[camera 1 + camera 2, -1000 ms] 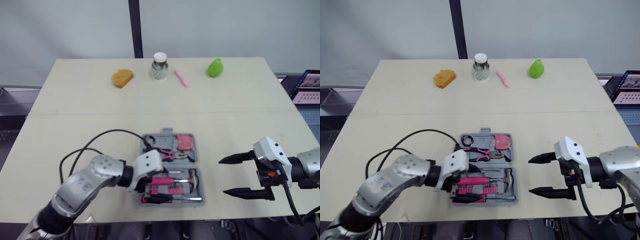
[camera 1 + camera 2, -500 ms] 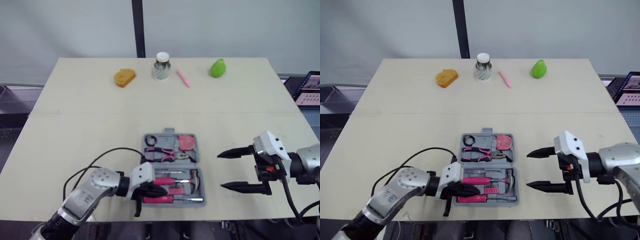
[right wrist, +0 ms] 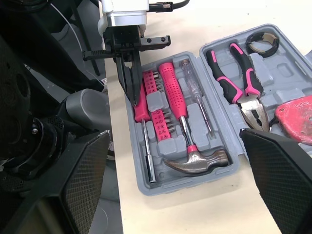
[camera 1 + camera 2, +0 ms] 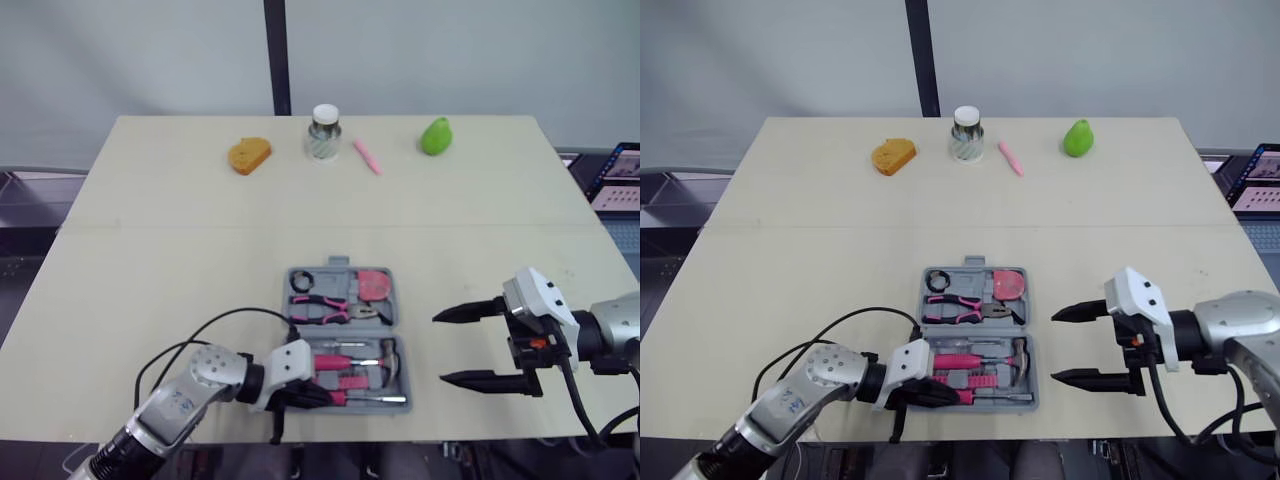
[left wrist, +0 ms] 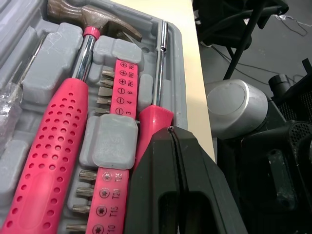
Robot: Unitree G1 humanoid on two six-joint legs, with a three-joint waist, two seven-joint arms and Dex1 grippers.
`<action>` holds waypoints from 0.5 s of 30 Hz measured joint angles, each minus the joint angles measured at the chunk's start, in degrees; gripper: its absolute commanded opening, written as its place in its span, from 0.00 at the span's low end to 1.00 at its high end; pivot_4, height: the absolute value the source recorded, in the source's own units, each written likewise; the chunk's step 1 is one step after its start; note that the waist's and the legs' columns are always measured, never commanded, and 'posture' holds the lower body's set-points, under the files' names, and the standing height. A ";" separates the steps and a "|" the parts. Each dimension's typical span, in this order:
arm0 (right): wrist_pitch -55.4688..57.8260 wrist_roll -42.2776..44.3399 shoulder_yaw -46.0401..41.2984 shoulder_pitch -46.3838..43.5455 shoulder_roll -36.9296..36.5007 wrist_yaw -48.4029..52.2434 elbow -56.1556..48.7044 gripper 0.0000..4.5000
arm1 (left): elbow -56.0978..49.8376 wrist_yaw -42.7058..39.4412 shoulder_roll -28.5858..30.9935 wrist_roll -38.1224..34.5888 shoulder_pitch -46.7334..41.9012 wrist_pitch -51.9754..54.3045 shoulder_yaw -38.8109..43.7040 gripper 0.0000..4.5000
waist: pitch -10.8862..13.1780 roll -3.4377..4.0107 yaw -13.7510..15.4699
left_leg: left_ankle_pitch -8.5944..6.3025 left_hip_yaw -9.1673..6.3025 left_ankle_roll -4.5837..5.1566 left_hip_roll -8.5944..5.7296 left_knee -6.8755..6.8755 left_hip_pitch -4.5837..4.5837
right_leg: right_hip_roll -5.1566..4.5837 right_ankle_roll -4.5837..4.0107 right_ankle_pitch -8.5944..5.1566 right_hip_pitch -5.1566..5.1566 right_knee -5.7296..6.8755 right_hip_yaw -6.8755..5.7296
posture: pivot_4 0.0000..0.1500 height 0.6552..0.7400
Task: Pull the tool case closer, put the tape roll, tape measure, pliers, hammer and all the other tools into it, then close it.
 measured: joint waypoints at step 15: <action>-0.01 -0.05 0.00 0.17 0.00 0.00 0.00 1.00 | -0.03 0.40 -0.71 3.51 -0.81 -1.43 -2.40 0.01 | 0.00 0.01 -0.01 | -0.05 0.00 0.02 0.02 0.00 0.01 | 0.00 0.00 0.00 0.02 -0.04 0.01 | 1.00 1.00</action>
